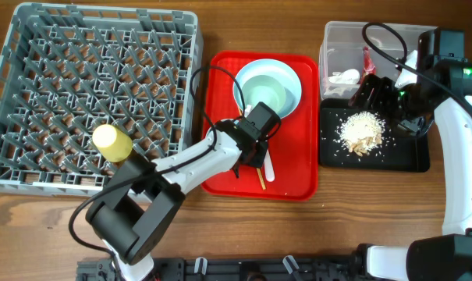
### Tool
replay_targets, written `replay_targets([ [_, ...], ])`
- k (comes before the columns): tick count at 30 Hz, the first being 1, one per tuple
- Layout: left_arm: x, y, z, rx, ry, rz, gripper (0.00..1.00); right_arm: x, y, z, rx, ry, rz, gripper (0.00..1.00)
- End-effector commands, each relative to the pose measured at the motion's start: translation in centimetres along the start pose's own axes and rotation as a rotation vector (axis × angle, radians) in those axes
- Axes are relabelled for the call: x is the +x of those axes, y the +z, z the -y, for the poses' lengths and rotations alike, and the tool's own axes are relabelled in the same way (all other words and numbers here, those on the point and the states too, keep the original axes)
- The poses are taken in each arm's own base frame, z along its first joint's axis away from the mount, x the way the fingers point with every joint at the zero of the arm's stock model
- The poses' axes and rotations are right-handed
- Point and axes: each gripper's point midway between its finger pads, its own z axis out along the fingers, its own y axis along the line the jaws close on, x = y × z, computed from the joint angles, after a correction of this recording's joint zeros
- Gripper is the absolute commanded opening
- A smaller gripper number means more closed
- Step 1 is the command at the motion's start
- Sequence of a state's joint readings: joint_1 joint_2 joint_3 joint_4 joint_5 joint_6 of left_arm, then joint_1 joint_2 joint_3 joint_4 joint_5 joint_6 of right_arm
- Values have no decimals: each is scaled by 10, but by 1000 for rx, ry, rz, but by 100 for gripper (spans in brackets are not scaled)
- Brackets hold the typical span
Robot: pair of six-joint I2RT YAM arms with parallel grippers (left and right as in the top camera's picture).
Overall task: Sort waste into correct bins and load items into the dishwasher rack
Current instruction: 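Reach the left gripper to the small blue bowl and grasp it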
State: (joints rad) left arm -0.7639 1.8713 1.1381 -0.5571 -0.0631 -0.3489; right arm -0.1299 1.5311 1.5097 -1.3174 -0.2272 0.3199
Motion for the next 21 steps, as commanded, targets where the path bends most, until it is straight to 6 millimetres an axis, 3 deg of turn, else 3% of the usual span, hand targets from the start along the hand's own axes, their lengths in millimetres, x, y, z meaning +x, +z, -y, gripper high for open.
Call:
replay_targets([
  [1,-1,2,-2,-20,5,5,20,-1,-7,1,9,-16,22,100],
  [5,-9,-6,1,-8,3,32,4,-1,-7,1,9,-16,22,100],
  [16,-42,-94,22,142,-6,202,4,0,-7,2,10,-30,17,100],
  [19,-58,-122,12,163,-40,287,4,0,-7,2,10,-32,18,100],
  [21,-76,-146,-10,183,-80,367,4,0,-7,2,11,-32,18,100],
])
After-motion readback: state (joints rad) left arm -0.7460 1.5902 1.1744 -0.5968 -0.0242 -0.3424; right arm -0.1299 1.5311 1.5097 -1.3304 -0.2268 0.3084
